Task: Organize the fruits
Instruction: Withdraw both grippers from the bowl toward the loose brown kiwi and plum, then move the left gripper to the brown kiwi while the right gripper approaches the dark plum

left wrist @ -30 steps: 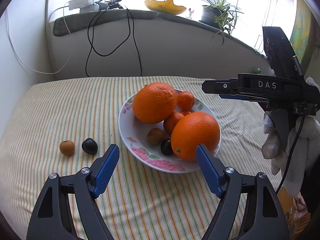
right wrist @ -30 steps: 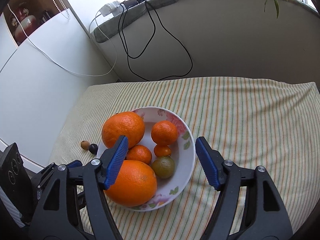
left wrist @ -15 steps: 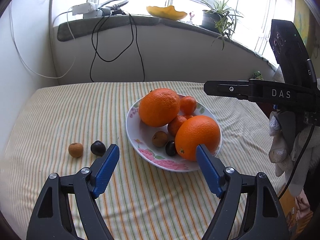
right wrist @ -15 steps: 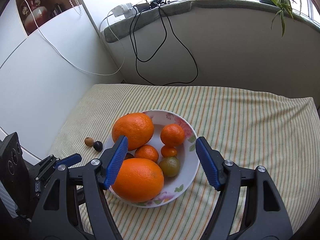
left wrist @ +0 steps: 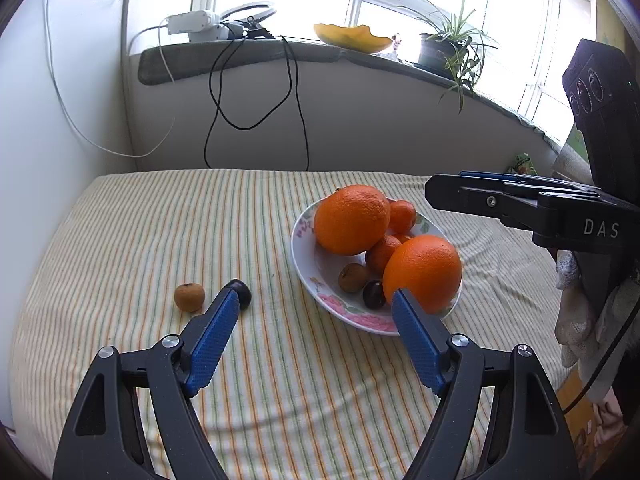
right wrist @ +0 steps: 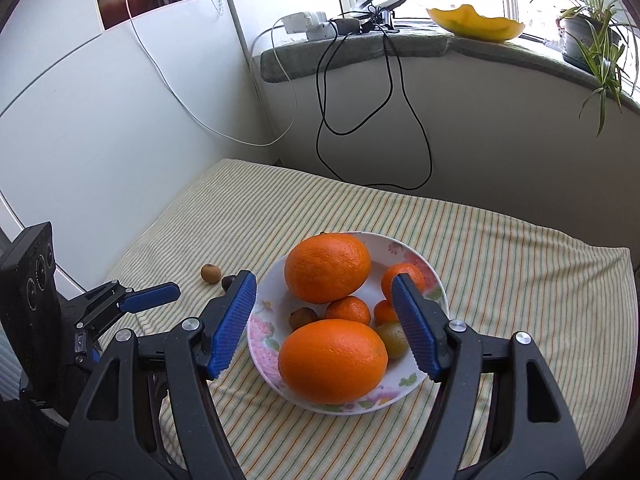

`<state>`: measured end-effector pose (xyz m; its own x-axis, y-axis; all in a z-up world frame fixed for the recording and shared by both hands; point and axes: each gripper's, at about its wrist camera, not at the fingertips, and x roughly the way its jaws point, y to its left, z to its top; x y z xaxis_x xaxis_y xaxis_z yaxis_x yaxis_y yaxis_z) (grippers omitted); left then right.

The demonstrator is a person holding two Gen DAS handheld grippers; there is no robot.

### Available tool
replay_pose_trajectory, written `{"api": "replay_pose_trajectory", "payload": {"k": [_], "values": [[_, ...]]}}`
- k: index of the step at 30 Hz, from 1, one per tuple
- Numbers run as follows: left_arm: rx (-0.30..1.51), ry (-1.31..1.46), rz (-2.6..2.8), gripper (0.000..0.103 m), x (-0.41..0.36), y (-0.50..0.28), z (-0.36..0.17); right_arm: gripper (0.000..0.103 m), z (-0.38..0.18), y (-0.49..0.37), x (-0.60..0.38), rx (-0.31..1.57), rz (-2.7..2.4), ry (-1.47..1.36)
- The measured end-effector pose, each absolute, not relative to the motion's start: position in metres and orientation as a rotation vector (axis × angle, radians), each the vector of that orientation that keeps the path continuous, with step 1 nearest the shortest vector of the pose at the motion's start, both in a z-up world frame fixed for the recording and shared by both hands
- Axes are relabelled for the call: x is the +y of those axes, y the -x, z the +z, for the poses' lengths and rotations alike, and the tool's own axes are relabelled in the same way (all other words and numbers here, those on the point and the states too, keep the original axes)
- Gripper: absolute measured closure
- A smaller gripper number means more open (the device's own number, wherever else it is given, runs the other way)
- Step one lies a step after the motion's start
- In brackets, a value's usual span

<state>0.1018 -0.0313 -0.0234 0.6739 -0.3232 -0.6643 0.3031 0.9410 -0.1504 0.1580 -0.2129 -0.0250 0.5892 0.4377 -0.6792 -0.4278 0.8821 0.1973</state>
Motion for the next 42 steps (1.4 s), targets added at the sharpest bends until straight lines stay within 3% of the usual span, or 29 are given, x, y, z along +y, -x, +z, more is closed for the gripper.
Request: {"api": "replay_pose_trajectory", "payload": {"k": [13,24,32,42], "values": [[0.758,0.051,-0.289,0.026,0.034,-0.099,-0.037,0.03,-0.019,-0.108,-0.179,0.718,0.543,0.01],[0.791,0.095,-0.281,0.044,0.077,-0.103,-0.052,0.031,-0.034,-0.077,-0.125,0.724,0.629,0.108],[0.808,0.135,-0.333,0.06,0.087,-0.114,-0.056,0.057,-0.052,-0.091,-0.106,0.794,0.669,0.171],[0.816,0.163,-0.363,0.067,0.09,-0.127,-0.06,0.066,-0.066,-0.119,-0.081,0.853,0.68,0.295]]}}
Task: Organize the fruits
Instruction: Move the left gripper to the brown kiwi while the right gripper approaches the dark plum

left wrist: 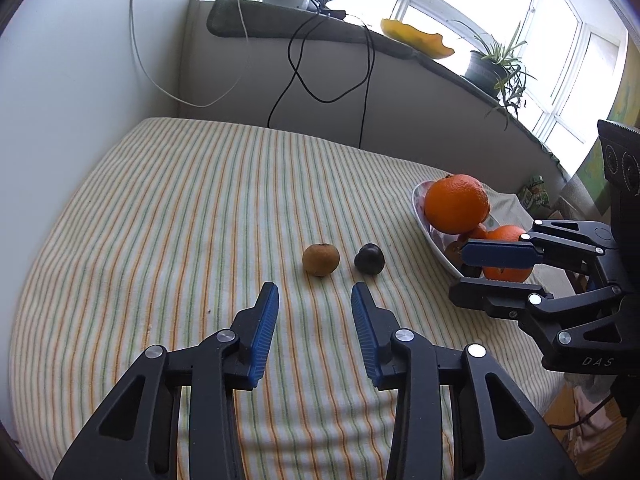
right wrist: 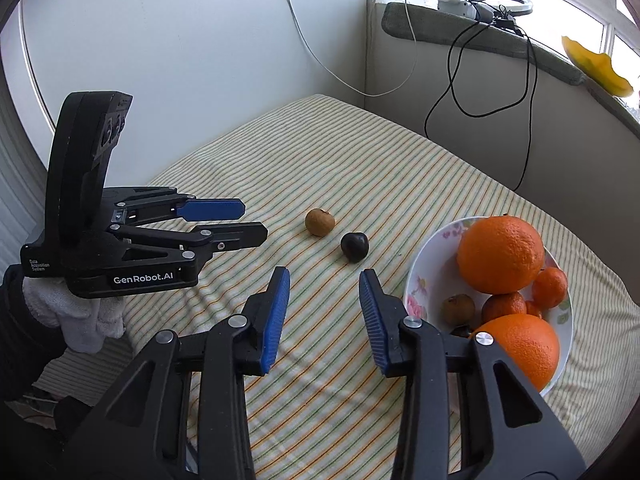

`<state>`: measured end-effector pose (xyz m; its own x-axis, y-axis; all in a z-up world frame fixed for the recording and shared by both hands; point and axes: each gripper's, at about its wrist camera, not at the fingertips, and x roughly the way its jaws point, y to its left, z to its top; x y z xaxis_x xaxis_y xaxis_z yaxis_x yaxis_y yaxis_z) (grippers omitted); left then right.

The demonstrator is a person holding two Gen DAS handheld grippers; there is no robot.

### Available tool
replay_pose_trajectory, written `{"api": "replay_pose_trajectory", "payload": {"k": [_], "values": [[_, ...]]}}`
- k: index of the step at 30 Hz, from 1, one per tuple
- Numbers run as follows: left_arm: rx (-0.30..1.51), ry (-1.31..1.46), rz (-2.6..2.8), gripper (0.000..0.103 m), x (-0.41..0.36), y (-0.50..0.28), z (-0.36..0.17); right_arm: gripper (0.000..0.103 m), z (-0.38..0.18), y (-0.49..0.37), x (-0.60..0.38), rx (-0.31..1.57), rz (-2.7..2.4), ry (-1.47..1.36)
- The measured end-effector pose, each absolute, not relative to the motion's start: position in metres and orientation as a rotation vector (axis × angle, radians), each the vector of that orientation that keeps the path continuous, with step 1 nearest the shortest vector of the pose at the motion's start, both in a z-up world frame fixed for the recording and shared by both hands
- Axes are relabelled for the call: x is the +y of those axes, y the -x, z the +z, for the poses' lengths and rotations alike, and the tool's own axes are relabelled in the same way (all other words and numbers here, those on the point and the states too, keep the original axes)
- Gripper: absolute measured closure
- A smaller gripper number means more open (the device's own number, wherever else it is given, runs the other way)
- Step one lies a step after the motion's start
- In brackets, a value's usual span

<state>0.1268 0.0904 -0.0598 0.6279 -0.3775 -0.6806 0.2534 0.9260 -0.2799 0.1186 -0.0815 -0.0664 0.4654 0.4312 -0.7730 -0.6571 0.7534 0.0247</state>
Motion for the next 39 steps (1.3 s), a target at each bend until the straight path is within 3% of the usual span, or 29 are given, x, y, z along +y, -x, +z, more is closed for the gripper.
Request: {"api": "replay_pose_trajectory", "payload": {"k": [12,39], "values": [[0.825,0.152,-0.373,0.072,0.084,-0.138,-0.06,0.072,-0.084,-0.144,-0.056,0.907,0.69,0.447],[0.866,0.155,-0.397,0.072,0.075,-0.155,-0.069,0.073,-0.105,-0.173,-0.04,0.968,0.695,0.536]]}}
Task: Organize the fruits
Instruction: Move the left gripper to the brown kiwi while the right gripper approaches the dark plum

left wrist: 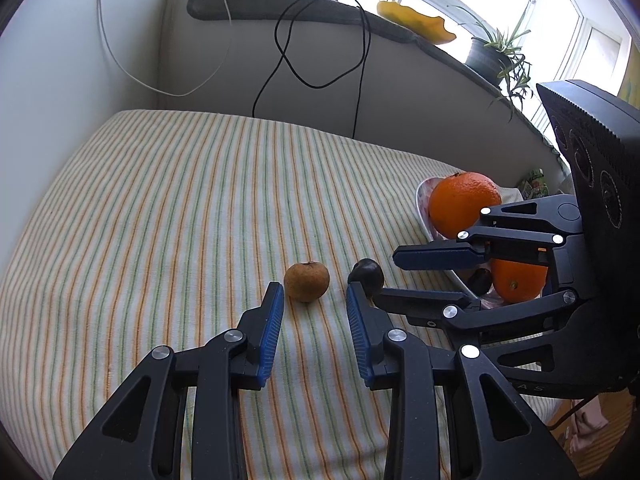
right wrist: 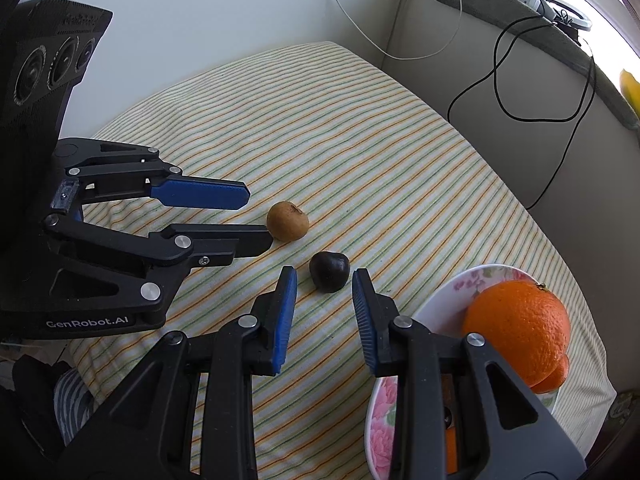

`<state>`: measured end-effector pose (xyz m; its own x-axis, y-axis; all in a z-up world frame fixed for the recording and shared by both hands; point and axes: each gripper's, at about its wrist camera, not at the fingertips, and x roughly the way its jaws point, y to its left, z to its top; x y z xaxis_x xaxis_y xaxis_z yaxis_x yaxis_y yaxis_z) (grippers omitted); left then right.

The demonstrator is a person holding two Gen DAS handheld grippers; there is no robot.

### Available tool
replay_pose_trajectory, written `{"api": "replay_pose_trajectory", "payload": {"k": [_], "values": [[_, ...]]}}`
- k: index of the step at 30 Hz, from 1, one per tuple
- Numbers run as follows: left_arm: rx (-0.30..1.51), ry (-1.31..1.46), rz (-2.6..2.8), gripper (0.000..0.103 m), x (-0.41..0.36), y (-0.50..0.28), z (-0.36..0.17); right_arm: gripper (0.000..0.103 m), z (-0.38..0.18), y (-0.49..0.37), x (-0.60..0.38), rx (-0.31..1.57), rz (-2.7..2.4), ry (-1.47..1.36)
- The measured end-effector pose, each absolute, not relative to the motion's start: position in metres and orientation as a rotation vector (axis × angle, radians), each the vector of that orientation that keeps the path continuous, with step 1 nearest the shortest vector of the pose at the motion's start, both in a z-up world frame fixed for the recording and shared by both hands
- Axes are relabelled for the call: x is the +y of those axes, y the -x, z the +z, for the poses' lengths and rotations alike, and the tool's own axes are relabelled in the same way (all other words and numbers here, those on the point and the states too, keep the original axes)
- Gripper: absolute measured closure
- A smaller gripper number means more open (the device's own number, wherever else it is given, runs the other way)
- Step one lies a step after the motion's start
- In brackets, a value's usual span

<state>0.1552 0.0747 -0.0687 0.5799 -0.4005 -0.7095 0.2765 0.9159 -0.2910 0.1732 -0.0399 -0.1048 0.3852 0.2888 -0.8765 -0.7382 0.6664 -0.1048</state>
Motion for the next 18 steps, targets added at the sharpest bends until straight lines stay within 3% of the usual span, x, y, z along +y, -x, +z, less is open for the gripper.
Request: {"api": "replay_pose_trajectory", "payload": {"k": [18], "values": [[0.925,0.211,-0.408,0.069,0.073,-0.177,-0.08,0.073,-0.12,-0.191,-0.031,1.005,0.68,0.579]]}}
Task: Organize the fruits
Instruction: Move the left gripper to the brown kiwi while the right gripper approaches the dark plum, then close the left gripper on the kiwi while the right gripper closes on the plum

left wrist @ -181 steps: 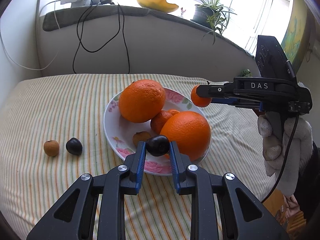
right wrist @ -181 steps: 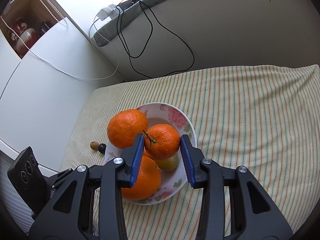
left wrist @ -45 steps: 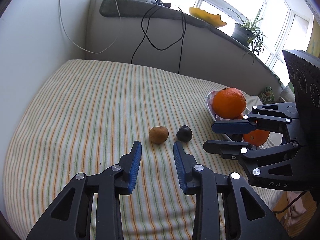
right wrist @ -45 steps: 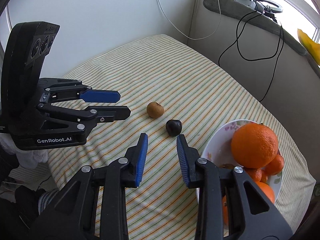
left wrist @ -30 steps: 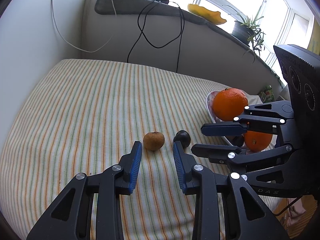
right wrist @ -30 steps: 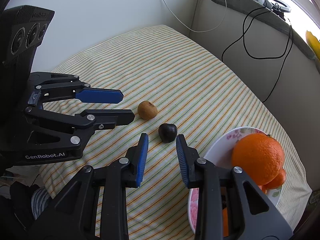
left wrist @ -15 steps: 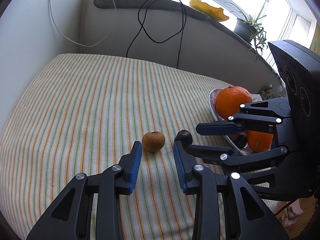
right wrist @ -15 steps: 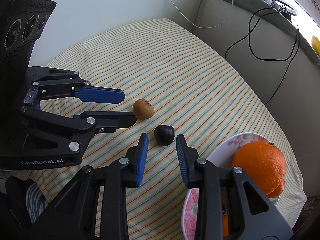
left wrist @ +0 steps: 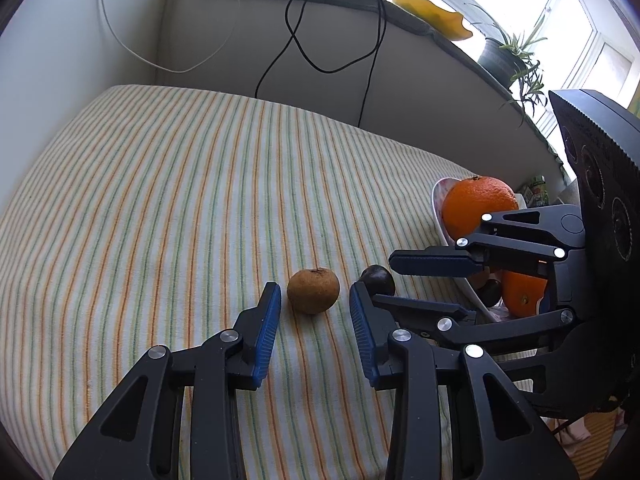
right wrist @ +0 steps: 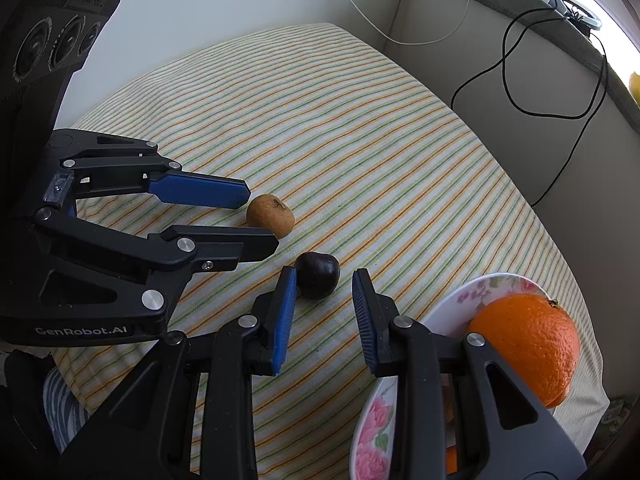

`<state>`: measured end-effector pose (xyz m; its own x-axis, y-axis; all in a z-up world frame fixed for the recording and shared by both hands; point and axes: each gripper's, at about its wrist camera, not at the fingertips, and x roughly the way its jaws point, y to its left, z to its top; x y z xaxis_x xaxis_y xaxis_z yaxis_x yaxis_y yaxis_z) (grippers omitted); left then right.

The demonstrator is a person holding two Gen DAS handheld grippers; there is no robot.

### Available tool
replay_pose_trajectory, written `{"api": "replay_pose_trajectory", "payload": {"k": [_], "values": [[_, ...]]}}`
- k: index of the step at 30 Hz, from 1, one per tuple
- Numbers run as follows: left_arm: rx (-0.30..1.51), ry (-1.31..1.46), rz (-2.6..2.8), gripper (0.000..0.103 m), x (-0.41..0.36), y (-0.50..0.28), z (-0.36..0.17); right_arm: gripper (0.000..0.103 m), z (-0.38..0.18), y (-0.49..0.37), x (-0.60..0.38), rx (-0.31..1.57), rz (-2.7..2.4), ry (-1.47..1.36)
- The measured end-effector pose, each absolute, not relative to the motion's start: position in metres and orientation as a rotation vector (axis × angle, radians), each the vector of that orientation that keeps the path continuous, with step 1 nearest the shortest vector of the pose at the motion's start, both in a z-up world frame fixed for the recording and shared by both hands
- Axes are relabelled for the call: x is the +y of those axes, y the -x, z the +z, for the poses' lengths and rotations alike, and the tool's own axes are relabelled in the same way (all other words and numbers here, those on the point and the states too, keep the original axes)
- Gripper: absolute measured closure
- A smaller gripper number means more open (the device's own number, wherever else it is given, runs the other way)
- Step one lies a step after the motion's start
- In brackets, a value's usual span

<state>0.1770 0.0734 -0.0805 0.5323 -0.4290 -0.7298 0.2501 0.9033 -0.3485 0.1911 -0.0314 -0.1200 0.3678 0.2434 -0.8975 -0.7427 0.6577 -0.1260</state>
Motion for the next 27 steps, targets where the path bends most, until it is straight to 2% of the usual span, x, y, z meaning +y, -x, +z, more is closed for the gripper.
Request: {"api": "replay_pose_trajectory", "payload": {"k": [6,11,16,27], "values": [[0.927,0.203,-0.409,0.07,0.07,-0.18,-0.082,0.073,-0.123,-0.192,-0.026,1.02,0.697,0.597],[0.925,0.192,-0.401,0.077,0.069,-0.179,-0.083,0.073,-0.128,-0.191,-0.023,1.026,0.698,0.612],[0.922,0.193,-0.398,0.077,0.07,-0.179,-0.083,0.078,-0.129,-0.19,-0.024,1.029,0.693,0.597],[0.888,0.186,-0.368,0.077,0.08,-0.168,-0.073,0.079,-0.129,-0.192,-0.028,1.021,0.691,0.564]]}}
